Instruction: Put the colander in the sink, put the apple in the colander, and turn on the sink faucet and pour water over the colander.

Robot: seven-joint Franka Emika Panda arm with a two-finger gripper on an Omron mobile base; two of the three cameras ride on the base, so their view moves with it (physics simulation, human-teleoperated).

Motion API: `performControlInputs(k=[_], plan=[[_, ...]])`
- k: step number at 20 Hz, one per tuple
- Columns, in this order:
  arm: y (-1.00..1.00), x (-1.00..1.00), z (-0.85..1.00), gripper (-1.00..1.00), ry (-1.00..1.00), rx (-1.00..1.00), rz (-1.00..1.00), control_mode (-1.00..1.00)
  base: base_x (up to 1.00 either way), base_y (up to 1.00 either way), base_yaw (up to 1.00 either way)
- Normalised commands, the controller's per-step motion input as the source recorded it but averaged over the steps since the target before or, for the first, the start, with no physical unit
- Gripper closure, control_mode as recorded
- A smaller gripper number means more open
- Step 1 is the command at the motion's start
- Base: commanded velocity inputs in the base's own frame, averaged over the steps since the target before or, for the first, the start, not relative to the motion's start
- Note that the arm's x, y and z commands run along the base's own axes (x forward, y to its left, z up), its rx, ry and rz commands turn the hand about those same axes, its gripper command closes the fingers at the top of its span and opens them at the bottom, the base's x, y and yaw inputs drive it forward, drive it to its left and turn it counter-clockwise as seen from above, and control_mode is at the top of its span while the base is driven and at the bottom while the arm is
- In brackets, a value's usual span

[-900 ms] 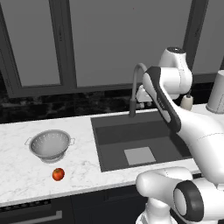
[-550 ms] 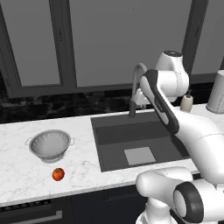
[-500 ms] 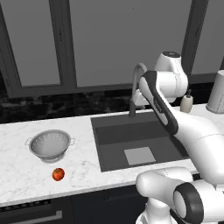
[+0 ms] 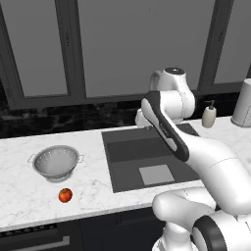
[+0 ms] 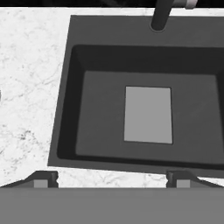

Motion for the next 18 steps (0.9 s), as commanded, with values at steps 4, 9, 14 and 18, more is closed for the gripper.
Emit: performControlInputs(k=[4, 9, 14, 18], plan=[[0.49, -0.17, -0.22, -1.00, 0.03, 0.00, -0.01, -1.00, 0.00, 0.00, 0.00], [0.45, -0.20, -0.03, -1.00, 0.00, 0.05, -0.04, -1.00, 0.00, 0.00, 0.00], [0.40, -0.20, -0.01, -1.00, 0.00, 0.13, -0.04, -1.00, 0.00, 0.00, 0.00], [0.50, -0.14, -0.20, -1.00, 0.02, 0.13, -0.06, -1.00, 0.00, 0.00, 0.00]])
